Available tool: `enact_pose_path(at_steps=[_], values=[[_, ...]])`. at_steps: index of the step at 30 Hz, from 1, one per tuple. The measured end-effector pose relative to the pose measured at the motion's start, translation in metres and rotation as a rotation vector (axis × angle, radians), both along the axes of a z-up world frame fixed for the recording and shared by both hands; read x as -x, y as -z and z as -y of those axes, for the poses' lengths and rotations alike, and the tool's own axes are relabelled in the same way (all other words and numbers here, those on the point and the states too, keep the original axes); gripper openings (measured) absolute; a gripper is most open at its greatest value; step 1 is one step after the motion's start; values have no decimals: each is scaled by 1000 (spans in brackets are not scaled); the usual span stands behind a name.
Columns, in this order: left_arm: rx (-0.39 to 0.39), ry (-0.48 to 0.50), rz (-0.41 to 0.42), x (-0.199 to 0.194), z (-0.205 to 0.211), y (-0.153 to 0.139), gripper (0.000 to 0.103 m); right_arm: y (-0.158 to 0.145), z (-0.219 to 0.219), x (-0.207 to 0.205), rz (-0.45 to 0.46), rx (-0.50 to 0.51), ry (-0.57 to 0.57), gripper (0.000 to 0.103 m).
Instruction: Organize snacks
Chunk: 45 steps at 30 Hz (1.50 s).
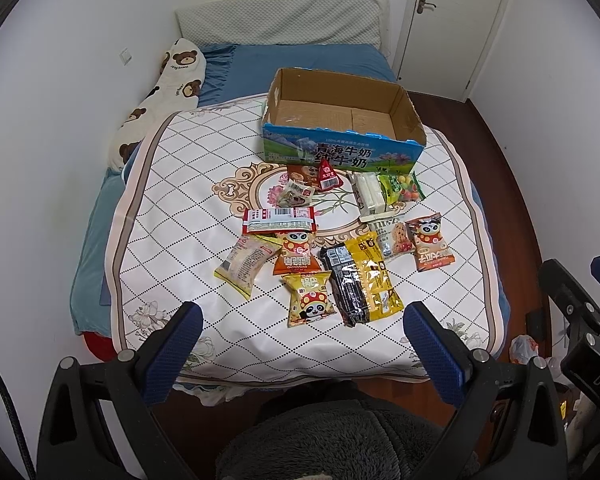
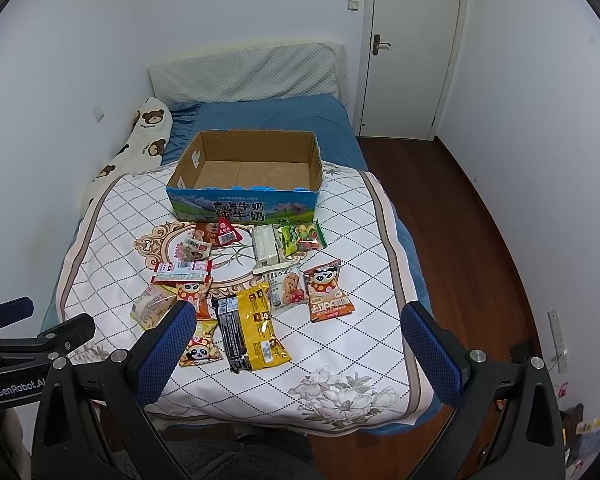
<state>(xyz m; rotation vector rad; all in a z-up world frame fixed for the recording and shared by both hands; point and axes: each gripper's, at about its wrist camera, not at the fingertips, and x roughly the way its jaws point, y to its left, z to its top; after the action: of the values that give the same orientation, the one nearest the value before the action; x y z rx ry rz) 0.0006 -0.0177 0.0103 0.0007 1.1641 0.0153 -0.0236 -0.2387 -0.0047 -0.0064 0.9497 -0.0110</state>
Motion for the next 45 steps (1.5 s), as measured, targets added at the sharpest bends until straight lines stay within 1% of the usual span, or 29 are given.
enact_pose_path(at_steps=[11, 17, 20, 22, 26, 27, 29, 31, 33, 34, 35, 36, 37, 41, 43, 44, 45], values=[[5, -5, -5, -1, -1, 0, 103, 0, -4, -1, 4, -6, 1, 103], [9, -6, -15, -4, -4, 2, 103, 5, -6, -3, -9, -19, 0, 103], [3, -27, -27, -12, -7, 12, 103, 16, -5, -9, -21, -28, 4, 103], [4, -45, -53, -20, -12, 26, 103, 31, -5, -17, -44, -40, 2, 103], [-9, -89, -136, -42, -24, 74, 103, 81, -7, -43, -130, -70, -5, 103], [-26, -103, -166, -49, -27, 91, 103, 97, -9, -50, -155, -72, -7, 103], [-27, -110, -213, -60, -33, 122, 103, 129, -10, -63, -204, -68, -14, 103], [-34, -111, -283, -71, -36, 155, 103, 162, -12, -76, -255, -71, -22, 103], [1, -102, -359, -81, -37, 188, 103, 193, -13, -86, -302, -74, -32, 103], [26, -98, -410, -86, -35, 209, 103, 209, -13, -91, -331, -75, -37, 103], [50, -96, -439, -89, -34, 221, 103, 222, -14, -96, -354, -78, -46, 103], [63, -97, -463, -92, -32, 232, 103, 233, -14, -100, -370, -75, -53, 103], [74, -98, -492, -96, -29, 249, 103, 244, -14, -103, -389, -70, -60, 103], [104, -94, -552, -108, -17, 294, 102, 273, -16, -111, -443, -60, -77, 103], [105, -85, -569, -111, -11, 313, 90, 281, -18, -112, -457, -59, -84, 103], [100, -85, -576, -111, -10, 318, 74, 284, -20, -113, -467, -52, -86, 103], [111, -85, -583, -110, -10, 323, 66, 287, -21, -114, -477, -50, -90, 103]])
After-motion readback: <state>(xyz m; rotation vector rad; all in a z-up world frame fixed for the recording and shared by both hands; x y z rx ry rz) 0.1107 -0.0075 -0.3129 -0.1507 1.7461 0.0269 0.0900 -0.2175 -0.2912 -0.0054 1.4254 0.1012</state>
